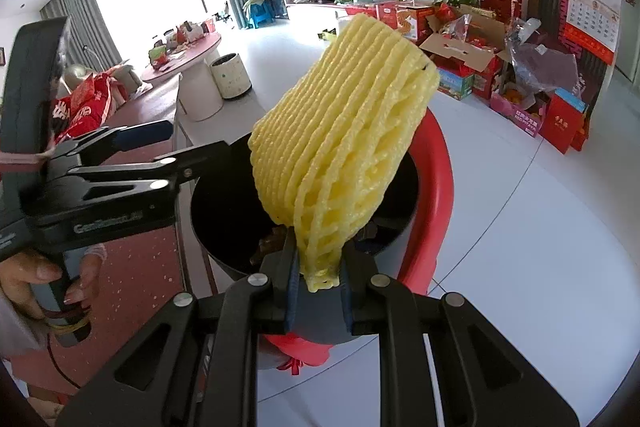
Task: Collect trash
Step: 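Open both grippers over the bin, dropping the peel and foam net, then move both open grippers back over the table toward the remaining trash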
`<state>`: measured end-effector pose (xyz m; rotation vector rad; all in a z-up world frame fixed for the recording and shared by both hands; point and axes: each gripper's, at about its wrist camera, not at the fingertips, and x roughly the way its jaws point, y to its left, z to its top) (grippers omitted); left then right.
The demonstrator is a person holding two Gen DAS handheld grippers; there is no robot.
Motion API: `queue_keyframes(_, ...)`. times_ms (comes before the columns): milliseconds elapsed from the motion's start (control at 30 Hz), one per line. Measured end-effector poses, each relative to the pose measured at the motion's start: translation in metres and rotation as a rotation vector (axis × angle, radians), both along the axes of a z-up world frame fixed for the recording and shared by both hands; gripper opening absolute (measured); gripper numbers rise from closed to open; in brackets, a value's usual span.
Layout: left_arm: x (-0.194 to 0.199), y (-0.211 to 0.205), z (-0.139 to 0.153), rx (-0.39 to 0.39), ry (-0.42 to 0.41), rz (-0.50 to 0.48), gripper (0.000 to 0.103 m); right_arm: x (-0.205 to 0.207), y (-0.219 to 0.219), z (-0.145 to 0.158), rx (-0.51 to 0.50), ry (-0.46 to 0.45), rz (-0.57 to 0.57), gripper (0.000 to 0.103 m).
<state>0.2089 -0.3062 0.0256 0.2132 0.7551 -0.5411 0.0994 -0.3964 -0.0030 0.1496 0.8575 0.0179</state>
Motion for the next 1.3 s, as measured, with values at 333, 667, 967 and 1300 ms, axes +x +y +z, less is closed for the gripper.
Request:
queue_keyframes(333, -0.041, 0.077, 0.024, -0.017, -0.059, 0.065, 0.103, 0.017, 0.013, 0.000, 0.017, 0.022, 0.012, 0.048)
queue_keyframes(667, -0.073, 0.190, 0.023, -0.010, -0.079, 0.227, 0.103, 0.003, 0.049, 0.024, 0.030, -0.015, 0.046, 0.093)
queue_keyframes(967, -0.090, 0.297, 0.015, -0.043, -0.072, 0.432, 0.103, -0.004, 0.121, 0.038, 0.058, -0.020, 0.145, 0.103)
queue_keyframes(1300, -0.104, 0.389, -0.006, -0.072, -0.043, 0.570, 0.103, -0.002, 0.218, 0.027, 0.075, 0.035, 0.298, 0.103)
